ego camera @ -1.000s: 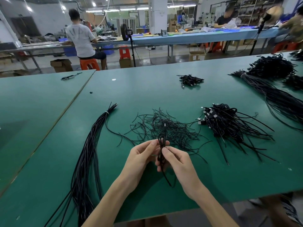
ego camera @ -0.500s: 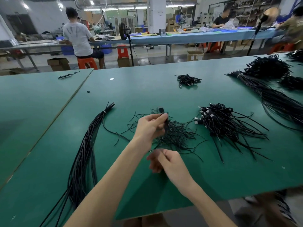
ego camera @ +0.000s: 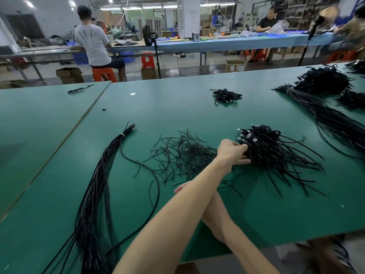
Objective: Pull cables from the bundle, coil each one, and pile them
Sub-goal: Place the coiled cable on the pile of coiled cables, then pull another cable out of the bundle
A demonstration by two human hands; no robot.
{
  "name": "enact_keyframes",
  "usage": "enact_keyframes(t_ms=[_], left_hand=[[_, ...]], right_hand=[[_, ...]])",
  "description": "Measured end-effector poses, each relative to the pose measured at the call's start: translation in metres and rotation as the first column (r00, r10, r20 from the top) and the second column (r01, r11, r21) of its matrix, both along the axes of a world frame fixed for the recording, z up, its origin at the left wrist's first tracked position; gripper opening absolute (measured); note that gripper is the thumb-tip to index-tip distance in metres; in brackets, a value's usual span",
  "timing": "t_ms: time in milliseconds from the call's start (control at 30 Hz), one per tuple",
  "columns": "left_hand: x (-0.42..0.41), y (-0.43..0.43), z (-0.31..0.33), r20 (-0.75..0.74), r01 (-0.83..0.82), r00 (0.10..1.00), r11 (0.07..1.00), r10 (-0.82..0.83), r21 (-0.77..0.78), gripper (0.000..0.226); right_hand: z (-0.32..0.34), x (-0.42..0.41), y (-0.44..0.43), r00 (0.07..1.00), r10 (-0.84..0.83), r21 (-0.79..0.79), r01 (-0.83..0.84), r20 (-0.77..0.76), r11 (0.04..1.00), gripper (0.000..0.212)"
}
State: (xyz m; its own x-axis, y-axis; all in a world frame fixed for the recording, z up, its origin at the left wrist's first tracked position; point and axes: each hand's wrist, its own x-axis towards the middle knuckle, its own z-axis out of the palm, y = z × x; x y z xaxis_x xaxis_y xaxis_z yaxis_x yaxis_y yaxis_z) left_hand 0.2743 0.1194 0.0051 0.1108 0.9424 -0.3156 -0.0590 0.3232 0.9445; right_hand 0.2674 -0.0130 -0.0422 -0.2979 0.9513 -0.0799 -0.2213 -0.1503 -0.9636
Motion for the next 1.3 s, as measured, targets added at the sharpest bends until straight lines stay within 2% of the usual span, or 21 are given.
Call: enact_keyframes(t_ms=[133, 167, 267, 433, 567, 633, 733, 867, 933, 1033, 1133, 1200, 1233, 1300], left_hand=[[-0.017, -0.007, 0.001, -0.004, -0.006, 1.0, 1.0, 0.006, -0.014, 0.007], [-0.02, -0.008, 0.002, -0.01, -0.002, 1.0, 1.0, 0.002, -0.02, 0.013], [-0.023, -0.013, 0.002, -0.016, 0.025, 1.0, 0.999, -0.026, -0.03, 0.031], [-0.022, -0.018, 0.003, 0.01, 0.084, 0.996, 0.996, -0.084, 0.007, 0.042], [-0.015, -0.022, 0.004, -0.01, 0.17, 0.985, 0.985, -0.17, 0.02, 0.055], [-0.011, -0.022, 0.003, -0.01, 0.207, 0.978, 0.978, -0.206, 0.032, 0.057], [-0.004, -0.021, 0.001, -0.015, 0.247, 0.969, 0.968, -0.246, 0.053, 0.059], [0.01, -0.016, 0.001, -0.088, 0.307, 0.949, 0.95, -0.302, 0.053, 0.059], [0.013, -0.015, 0.0, -0.165, 0.33, 0.935, 0.942, -0.315, 0.066, 0.056], [0.002, -0.015, 0.001, -0.266, 0.291, 0.931, 0.948, -0.25, 0.127, 0.046], [-0.032, -0.021, 0.01, -0.207, 0.192, 0.966, 0.967, -0.156, 0.168, 0.036], [-0.066, -0.027, 0.015, -0.173, 0.106, 0.982, 0.974, -0.071, 0.202, 0.034], [-0.085, -0.029, 0.016, -0.182, 0.061, 0.983, 0.972, -0.019, 0.229, 0.032], [-0.128, -0.033, 0.015, -0.296, -0.018, 0.949, 0.955, 0.11, 0.296, 0.026]], right_hand=[[0.002, -0.007, -0.003, 0.992, 0.02, 0.036, -0.024, 0.128, 0.999, 0.012], [0.005, -0.007, -0.004, 0.988, 0.017, 0.046, -0.024, 0.151, 0.999, 0.008], [0.011, -0.008, -0.009, 0.978, 0.019, 0.104, -0.042, 0.208, 0.994, 0.023], [0.006, -0.009, -0.009, 0.952, 0.005, 0.156, -0.056, 0.305, 0.986, 0.016], [0.009, -0.01, -0.01, 0.959, 0.031, 0.132, -0.071, 0.283, 0.989, 0.041], [0.005, -0.009, -0.008, 0.96, 0.047, 0.106, -0.08, 0.278, 0.991, 0.046], [0.002, -0.007, -0.007, 0.952, 0.038, 0.127, -0.08, 0.303, 0.989, 0.017], [0.002, 0.004, -0.005, 0.986, 0.058, 0.106, -0.075, 0.153, 0.992, 0.016], [0.001, 0.006, -0.004, 0.986, 0.064, 0.089, -0.078, 0.152, 0.993, 0.02], [-0.003, 0.002, -0.001, 0.973, 0.003, 0.086, -0.023, 0.232, 0.996, 0.02], [-0.002, -0.002, -0.003, 0.959, 0.039, 0.199, -0.098, 0.28, 0.975, 0.015], [0.001, -0.004, -0.005, 0.939, 0.064, 0.229, -0.148, 0.339, 0.962, 0.034], [0.001, -0.004, -0.005, 0.938, 0.05, 0.236, -0.138, 0.343, 0.962, 0.035], [0.002, -0.003, -0.004, 0.947, 0.014, 0.264, -0.104, 0.32, 0.959, 0.032]])
